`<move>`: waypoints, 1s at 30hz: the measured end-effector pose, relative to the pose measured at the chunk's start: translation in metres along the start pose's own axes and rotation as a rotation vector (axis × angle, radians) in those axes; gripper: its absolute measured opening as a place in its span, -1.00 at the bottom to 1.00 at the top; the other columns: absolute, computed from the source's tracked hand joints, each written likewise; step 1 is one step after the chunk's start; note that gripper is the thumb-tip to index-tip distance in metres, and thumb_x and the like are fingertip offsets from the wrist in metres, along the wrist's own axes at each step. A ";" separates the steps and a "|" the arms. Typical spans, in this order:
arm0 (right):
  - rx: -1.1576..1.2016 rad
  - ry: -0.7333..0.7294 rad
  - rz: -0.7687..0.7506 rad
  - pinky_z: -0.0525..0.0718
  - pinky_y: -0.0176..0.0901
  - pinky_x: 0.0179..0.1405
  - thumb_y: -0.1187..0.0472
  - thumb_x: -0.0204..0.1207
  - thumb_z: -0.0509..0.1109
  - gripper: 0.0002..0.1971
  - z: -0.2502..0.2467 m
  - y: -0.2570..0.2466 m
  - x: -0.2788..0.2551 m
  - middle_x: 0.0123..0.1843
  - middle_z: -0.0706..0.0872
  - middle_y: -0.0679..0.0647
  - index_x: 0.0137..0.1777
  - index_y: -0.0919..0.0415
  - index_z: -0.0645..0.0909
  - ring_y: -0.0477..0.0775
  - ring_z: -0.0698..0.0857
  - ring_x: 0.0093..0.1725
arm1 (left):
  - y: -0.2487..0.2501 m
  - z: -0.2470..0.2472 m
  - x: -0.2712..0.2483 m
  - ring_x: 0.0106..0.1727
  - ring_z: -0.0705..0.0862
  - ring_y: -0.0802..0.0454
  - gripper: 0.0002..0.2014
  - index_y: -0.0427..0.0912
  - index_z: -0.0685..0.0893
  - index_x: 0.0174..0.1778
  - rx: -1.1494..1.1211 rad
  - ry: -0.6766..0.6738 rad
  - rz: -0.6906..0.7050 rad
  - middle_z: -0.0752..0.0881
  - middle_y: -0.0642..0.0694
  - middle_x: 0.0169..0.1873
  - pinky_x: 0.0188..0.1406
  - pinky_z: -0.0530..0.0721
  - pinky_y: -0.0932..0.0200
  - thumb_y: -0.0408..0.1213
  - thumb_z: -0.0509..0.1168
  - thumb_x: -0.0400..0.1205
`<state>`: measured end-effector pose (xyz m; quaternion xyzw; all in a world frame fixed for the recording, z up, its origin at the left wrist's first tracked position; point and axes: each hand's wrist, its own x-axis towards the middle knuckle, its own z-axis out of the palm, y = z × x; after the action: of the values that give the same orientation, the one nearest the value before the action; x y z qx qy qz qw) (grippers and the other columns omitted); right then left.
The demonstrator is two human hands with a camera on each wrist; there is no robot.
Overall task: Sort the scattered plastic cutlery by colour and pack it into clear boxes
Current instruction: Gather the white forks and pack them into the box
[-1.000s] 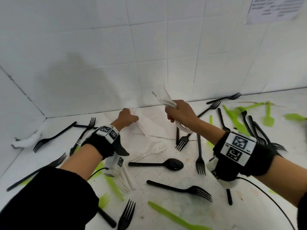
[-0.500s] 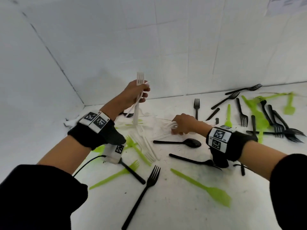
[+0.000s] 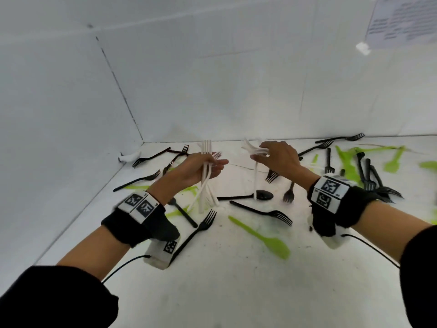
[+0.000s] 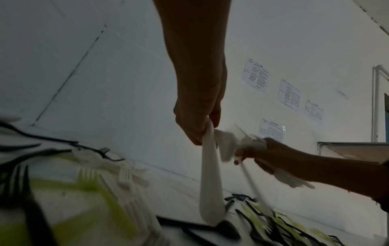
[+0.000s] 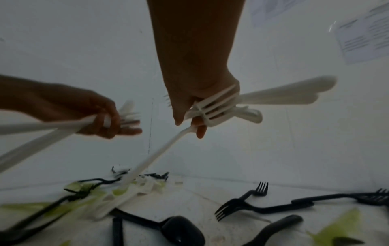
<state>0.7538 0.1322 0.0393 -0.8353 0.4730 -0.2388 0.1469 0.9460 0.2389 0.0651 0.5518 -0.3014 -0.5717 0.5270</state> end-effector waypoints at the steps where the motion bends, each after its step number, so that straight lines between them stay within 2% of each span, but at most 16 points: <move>1: 0.032 0.030 -0.001 0.32 -0.19 -0.20 -0.10 0.47 0.42 -0.70 -0.012 0.001 -0.008 -0.09 0.73 0.09 -0.02 0.14 0.66 0.14 0.65 -0.02 | -0.008 0.006 -0.008 -0.43 0.75 0.12 -0.77 -0.45 0.45 0.14 -0.024 -0.005 -0.020 0.80 -0.19 -0.24 -0.43 0.72 0.31 -0.53 -0.03 0.64; 4: 0.164 0.035 -0.023 0.30 -0.18 -0.28 -0.01 0.44 0.48 -0.78 -0.044 0.006 -0.039 -0.25 0.64 0.06 -0.27 0.06 0.55 0.07 0.56 -0.19 | -0.034 0.035 -0.037 -0.31 0.80 0.07 -0.71 -0.46 0.43 0.22 -0.067 -0.044 -0.091 0.74 -0.25 -0.08 -0.34 0.75 0.28 -0.50 -0.11 0.67; 6: 0.254 0.020 -0.049 0.33 -0.14 -0.33 0.11 0.40 0.51 -0.69 -0.061 0.012 -0.066 -0.29 0.62 0.08 -0.41 0.00 0.42 0.09 0.58 -0.21 | -0.054 0.056 -0.054 -0.29 0.80 0.06 -0.72 -0.44 0.45 0.20 -0.077 -0.077 -0.131 0.68 -0.28 0.02 -0.33 0.75 0.27 -0.48 -0.12 0.70; 7: 0.290 0.002 -0.045 0.33 -0.15 -0.35 0.17 0.39 0.52 -0.72 -0.067 0.016 -0.081 -0.30 0.61 0.08 -0.38 0.01 0.45 0.09 0.57 -0.22 | -0.064 0.066 -0.062 -0.29 0.80 0.06 -0.71 -0.45 0.44 0.22 -0.090 -0.095 -0.149 0.70 -0.28 0.01 -0.34 0.75 0.26 -0.47 -0.11 0.71; 9: 0.408 -0.065 -0.003 0.38 -0.22 -0.43 0.25 0.37 0.54 -0.84 -0.073 0.025 -0.114 -0.33 0.61 0.08 -0.21 0.19 0.58 0.03 0.56 -0.35 | -0.087 0.086 -0.076 -0.34 0.78 0.09 -0.67 -0.48 0.43 0.32 -0.113 -0.128 -0.200 0.77 -0.23 -0.12 -0.37 0.74 0.27 -0.41 -0.09 0.73; 10: 0.509 -0.106 0.036 0.42 -0.30 -0.53 0.27 0.36 0.54 -0.82 -0.074 0.030 -0.131 -0.37 0.63 0.08 -0.12 0.25 0.60 -0.03 0.54 -0.47 | -0.098 0.096 -0.083 -0.38 0.76 0.12 -0.64 -0.49 0.42 0.36 -0.125 -0.136 -0.219 0.78 -0.19 -0.19 -0.38 0.73 0.29 -0.39 -0.09 0.74; 12: 0.710 -0.193 0.130 0.43 -0.33 -0.64 0.28 0.36 0.54 -0.75 -0.069 0.043 -0.163 -0.35 0.71 0.15 -0.01 0.28 0.60 -0.10 0.47 -0.64 | -0.120 0.116 -0.094 -0.43 0.72 0.13 -0.64 -0.47 0.44 0.36 -0.172 -0.115 -0.227 0.77 -0.18 -0.18 -0.43 0.71 0.30 -0.36 -0.08 0.75; 14: 0.832 -0.266 0.220 0.42 -0.33 -0.66 0.32 0.43 0.48 -0.80 -0.065 0.056 -0.192 -0.32 0.71 0.22 0.00 0.31 0.56 -0.12 0.44 -0.67 | -0.142 0.133 -0.103 -0.48 0.69 0.12 -0.71 -0.42 0.49 0.24 -0.248 -0.068 -0.214 0.75 -0.19 -0.15 -0.46 0.70 0.31 -0.34 -0.03 0.76; 16: 0.963 -0.312 0.319 0.39 -0.42 -0.70 0.43 0.52 0.35 -0.94 -0.061 0.064 -0.216 -0.33 0.63 0.24 -0.12 0.33 0.51 -0.21 0.45 -0.71 | -0.162 0.147 -0.111 -0.54 0.65 0.12 -0.79 -0.34 0.53 0.06 -0.307 -0.014 -0.191 0.75 -0.18 -0.16 -0.51 0.67 0.33 -0.34 0.02 0.75; 18: 1.090 -0.331 0.424 0.38 -0.46 -0.71 0.48 0.56 0.28 -0.85 -0.055 0.072 -0.236 -0.30 0.60 0.26 -0.22 0.30 0.49 -0.24 0.50 -0.71 | -0.181 0.159 -0.116 -0.60 0.57 0.16 -0.82 -0.26 0.52 -0.08 -0.333 0.033 -0.172 0.77 -0.12 -0.29 -0.60 0.60 0.36 -0.31 0.05 0.75; 20: 1.205 -0.357 0.517 0.43 -0.46 -0.69 0.48 0.57 0.27 -0.85 -0.048 0.080 -0.251 -0.25 0.64 0.29 -0.21 0.30 0.52 -0.23 0.52 -0.70 | -0.196 0.167 -0.118 -0.65 0.48 0.19 -0.84 -0.21 0.47 -0.11 -0.349 0.072 -0.157 0.70 -0.06 -0.37 -0.69 0.51 0.38 -0.26 0.09 0.74; 23: 1.296 -0.403 0.619 0.49 -0.41 -0.68 0.45 0.56 0.30 -0.95 -0.040 0.088 -0.263 -0.20 0.71 0.28 -0.10 0.36 0.58 -0.19 0.47 -0.71 | -0.204 0.175 -0.118 -0.66 0.44 0.22 -0.83 -0.22 0.44 -0.13 -0.368 0.126 -0.122 0.57 -0.05 -0.37 -0.70 0.47 0.41 -0.22 0.13 0.73; 25: 1.273 -0.391 0.596 0.48 -0.39 -0.68 0.43 0.51 0.37 -0.91 -0.036 0.091 -0.268 -0.36 0.74 0.14 -0.01 0.42 0.62 -0.18 0.46 -0.69 | -0.205 0.181 -0.120 -0.64 0.48 0.22 -0.83 -0.26 0.49 -0.17 -0.314 0.127 -0.094 0.53 -0.07 -0.41 -0.65 0.52 0.43 -0.26 0.17 0.70; 27: 1.211 -0.362 0.552 0.45 -0.40 -0.68 0.41 0.47 0.43 -0.92 -0.036 0.091 -0.271 -0.60 0.63 -0.03 -0.06 0.39 0.64 -0.18 0.46 -0.69 | -0.207 0.184 -0.121 -0.61 0.52 0.22 -0.91 -0.28 0.53 -0.13 -0.245 0.111 -0.071 0.56 -0.05 -0.50 -0.60 0.57 0.42 -0.35 0.22 0.67; 28: 1.193 -0.349 0.538 0.44 -0.40 -0.68 0.40 0.46 0.44 -0.95 -0.036 0.090 -0.273 -0.65 0.59 -0.05 -0.11 0.36 0.64 -0.18 0.46 -0.70 | -0.207 0.184 -0.121 -0.59 0.54 0.21 -0.97 -0.28 0.54 -0.08 -0.241 0.099 -0.067 0.58 -0.04 -0.51 -0.57 0.59 0.41 -0.40 0.22 0.66; 30: 1.181 -0.323 0.532 0.44 -0.40 -0.67 0.39 0.45 0.46 -0.95 -0.036 0.089 -0.275 -0.69 0.56 -0.04 -0.19 0.30 0.64 -0.18 0.46 -0.70 | -0.208 0.182 -0.122 -0.53 0.58 0.18 -0.91 -0.28 0.55 0.01 -0.276 0.091 -0.066 0.60 -0.08 -0.43 -0.51 0.63 0.36 -0.47 0.17 0.67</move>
<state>0.5501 0.3227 -0.0434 -0.4946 0.4247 -0.2851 0.7026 0.6969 0.3640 -0.0513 0.5089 -0.1775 -0.5992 0.5920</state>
